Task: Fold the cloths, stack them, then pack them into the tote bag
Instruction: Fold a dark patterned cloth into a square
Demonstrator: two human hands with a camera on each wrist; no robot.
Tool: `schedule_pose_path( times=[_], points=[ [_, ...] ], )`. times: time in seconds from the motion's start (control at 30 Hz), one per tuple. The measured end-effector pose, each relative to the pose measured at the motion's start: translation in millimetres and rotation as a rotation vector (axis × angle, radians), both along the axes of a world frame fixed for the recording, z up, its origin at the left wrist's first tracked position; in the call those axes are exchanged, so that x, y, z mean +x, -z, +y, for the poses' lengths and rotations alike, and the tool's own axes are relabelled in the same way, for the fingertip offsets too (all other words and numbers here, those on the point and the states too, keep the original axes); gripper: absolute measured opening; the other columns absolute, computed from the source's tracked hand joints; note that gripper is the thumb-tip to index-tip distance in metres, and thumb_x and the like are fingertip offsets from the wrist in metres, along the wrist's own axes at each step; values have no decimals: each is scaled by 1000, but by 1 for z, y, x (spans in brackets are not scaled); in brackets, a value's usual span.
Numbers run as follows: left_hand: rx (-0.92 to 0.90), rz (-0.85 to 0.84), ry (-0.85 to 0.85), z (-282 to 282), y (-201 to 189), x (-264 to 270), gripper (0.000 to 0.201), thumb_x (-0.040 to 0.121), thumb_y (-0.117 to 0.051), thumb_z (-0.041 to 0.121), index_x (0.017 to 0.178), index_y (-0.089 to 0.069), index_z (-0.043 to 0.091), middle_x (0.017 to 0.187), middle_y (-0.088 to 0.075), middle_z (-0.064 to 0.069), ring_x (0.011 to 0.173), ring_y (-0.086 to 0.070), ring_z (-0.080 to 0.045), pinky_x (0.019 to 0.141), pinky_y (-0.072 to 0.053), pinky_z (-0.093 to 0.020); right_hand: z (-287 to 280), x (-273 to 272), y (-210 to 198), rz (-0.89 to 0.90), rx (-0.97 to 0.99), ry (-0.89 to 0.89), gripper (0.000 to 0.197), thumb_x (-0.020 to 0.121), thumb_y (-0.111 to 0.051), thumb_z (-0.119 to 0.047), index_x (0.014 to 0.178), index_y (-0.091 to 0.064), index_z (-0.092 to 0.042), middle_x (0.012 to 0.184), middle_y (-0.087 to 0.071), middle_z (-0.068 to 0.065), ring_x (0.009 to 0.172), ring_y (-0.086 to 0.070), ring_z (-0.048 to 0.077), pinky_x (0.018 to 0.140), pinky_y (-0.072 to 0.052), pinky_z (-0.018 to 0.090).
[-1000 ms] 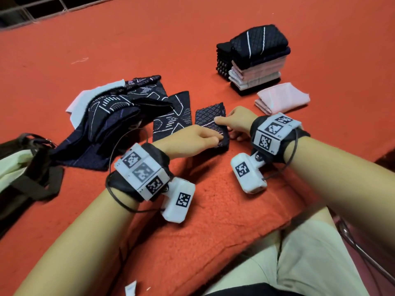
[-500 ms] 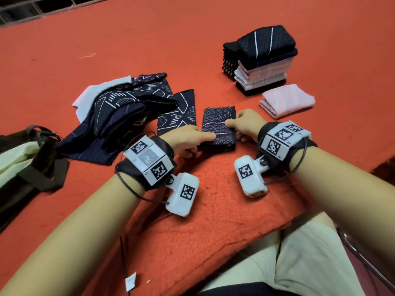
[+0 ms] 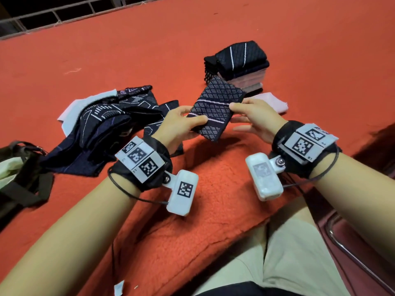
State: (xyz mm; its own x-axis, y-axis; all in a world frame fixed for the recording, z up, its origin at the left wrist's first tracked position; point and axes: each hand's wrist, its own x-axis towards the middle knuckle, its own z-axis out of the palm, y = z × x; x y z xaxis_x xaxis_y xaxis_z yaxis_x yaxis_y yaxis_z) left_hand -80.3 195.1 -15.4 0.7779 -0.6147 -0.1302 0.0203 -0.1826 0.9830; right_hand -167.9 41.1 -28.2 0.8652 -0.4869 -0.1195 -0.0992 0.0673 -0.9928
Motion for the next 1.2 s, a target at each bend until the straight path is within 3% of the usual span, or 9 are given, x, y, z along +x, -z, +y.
schedule_pose_path(
  times=[0.07, 0.23, 0.43, 0.57, 0.67, 0.87, 0.97, 1.1, 1.2],
  points=[
    [-51, 14, 19, -2, -6, 0, 12, 86, -61, 2, 89, -59, 14, 94, -63, -5, 78, -60, -12, 70, -51, -24, -6, -4, -5, -58, 19, 9, 3, 92, -54, -23, 91, -55, -20, 84, -61, -6, 62, -58, 4, 63, -52, 23],
    [-150, 99, 29, -5, -7, -2, 10, 89, -58, 3, 91, -60, 12, 96, -64, -7, 87, -62, -17, 90, -50, -37, -11, -12, -8, -107, 48, 112, 6, 91, -56, -14, 87, -59, -16, 79, -63, 0, 60, -58, 9, 57, -51, 18],
    [-126, 200, -74, -18, 6, -1, 8, 88, -62, 5, 81, -56, 6, 67, -69, -4, 53, -63, -8, 58, -52, -20, -16, -19, -1, -131, 49, 216, 12, 90, -55, -2, 85, -63, -10, 72, -59, 1, 49, -55, 6, 48, -44, 16],
    [88, 271, 28, -33, 16, -3, 7, 87, -63, 7, 92, -62, 3, 94, -69, -13, 82, -66, -21, 83, -54, -31, -32, -30, 4, -150, 103, 272, 13, 90, -54, 2, 93, -64, -4, 67, -64, 5, 57, -58, 17, 51, -46, 23],
    [56, 254, 10, -52, 16, -9, 4, 89, -60, 4, 89, -62, 7, 76, -71, -2, 66, -67, -10, 65, -58, -22, -45, -39, 6, -171, 177, 317, 13, 91, -52, 2, 90, -62, -7, 56, -67, -4, 44, -61, 6, 41, -46, 15],
    [-125, 247, -106, -113, 0, -2, 17, 89, -61, 6, 103, -64, -2, 84, -71, -6, 54, -64, -6, 52, -53, -17, -88, -35, 2, -190, 95, 441, 14, 91, -57, -9, 81, -57, -18, 76, -61, 0, 55, -56, 8, 51, -49, 15],
    [-114, 220, -164, -141, 2, 3, 34, 85, -66, 6, 116, -59, -5, 110, -66, -15, 62, -64, -9, 60, -55, -18, -112, -27, 5, -161, 40, 494, 17, 90, -57, -9, 77, -55, -19, 73, -58, 0, 55, -53, 9, 46, -47, 13],
    [-38, 252, -192, -161, 16, 13, 44, 82, -71, 10, 120, -57, -5, 116, -66, -16, 96, -67, -20, 83, -56, -29, -136, -11, 16, -71, -45, 525, 21, 88, -59, -9, 72, -54, -21, 70, -57, -2, 49, -54, 5, 42, -46, 13],
    [-16, 280, -172, -165, 25, 16, 29, 84, -68, 8, 110, -59, -2, 103, -68, -11, 86, -66, -17, 56, -57, -23, -149, -2, 22, 16, -89, 485, 21, 88, -61, -11, 71, -54, -23, 71, -56, -2, 53, -52, 11, 37, -44, 14]
  ],
)
